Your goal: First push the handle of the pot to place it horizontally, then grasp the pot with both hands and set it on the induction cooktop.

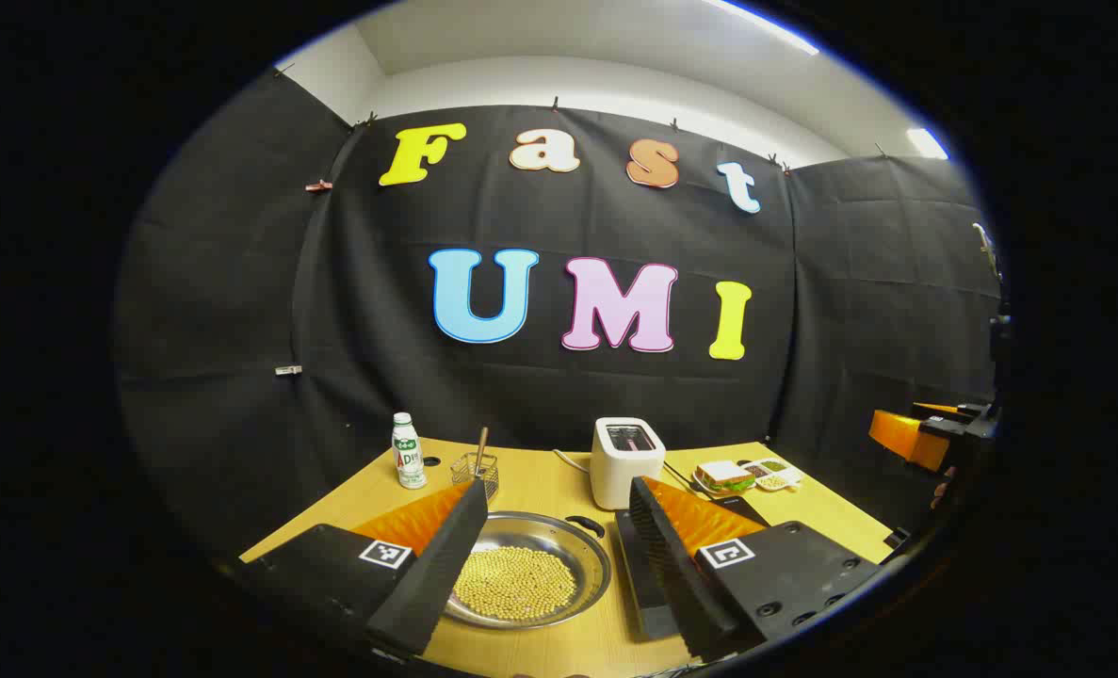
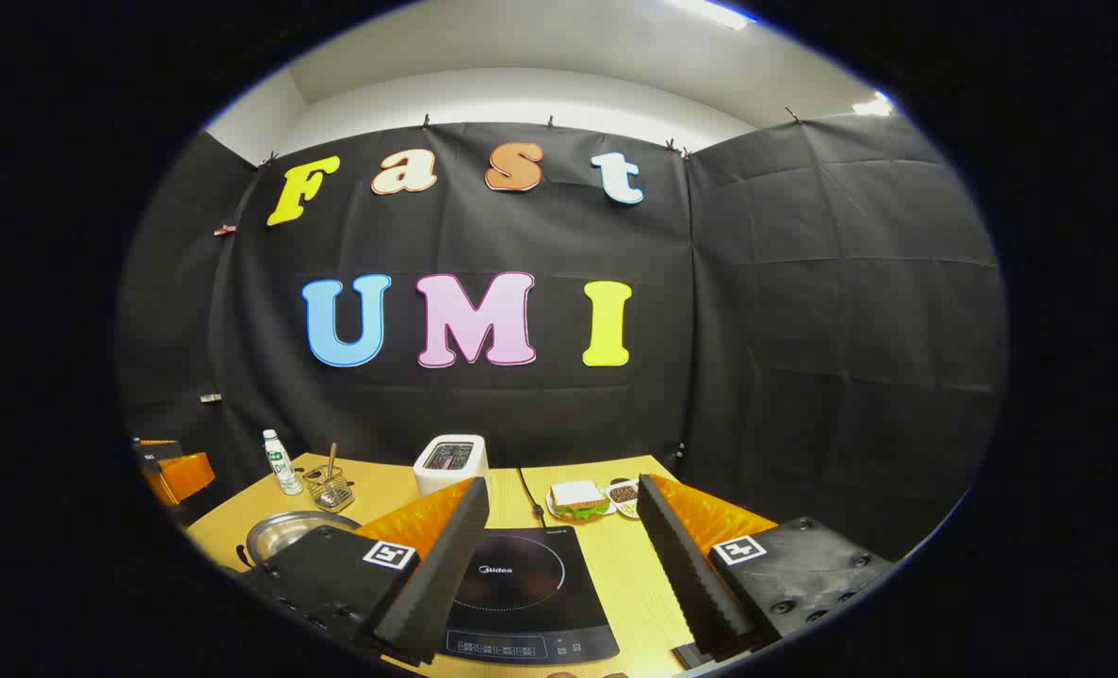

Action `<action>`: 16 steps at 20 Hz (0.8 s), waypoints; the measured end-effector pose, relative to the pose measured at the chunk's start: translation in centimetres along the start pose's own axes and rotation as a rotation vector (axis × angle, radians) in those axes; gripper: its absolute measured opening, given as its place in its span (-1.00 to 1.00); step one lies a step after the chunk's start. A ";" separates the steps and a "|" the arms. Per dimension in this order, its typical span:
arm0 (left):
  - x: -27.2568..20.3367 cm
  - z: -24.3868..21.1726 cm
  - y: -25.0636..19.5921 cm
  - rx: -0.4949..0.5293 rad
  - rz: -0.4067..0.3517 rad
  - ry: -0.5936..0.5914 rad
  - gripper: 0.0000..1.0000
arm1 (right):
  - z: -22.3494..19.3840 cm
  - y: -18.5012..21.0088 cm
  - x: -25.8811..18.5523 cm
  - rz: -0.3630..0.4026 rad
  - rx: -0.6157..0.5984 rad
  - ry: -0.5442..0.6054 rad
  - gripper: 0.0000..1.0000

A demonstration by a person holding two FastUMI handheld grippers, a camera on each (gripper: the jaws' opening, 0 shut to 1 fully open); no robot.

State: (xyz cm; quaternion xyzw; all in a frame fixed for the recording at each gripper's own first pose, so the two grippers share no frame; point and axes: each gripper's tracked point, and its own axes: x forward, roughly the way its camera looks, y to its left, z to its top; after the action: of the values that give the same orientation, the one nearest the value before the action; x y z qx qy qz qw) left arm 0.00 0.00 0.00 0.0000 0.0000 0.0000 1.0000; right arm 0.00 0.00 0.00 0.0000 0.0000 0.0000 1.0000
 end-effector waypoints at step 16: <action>0.5 -0.8 2.1 0.001 0.030 0.029 0.91 | -0.1 0.9 0.0 0.023 -0.006 0.004 0.97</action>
State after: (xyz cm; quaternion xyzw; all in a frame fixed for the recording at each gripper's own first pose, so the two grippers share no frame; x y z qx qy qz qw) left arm 0.46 2.06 -0.83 0.0005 0.0145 0.0150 0.9998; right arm -0.02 0.91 -0.08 -0.0032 0.0018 0.0116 0.9999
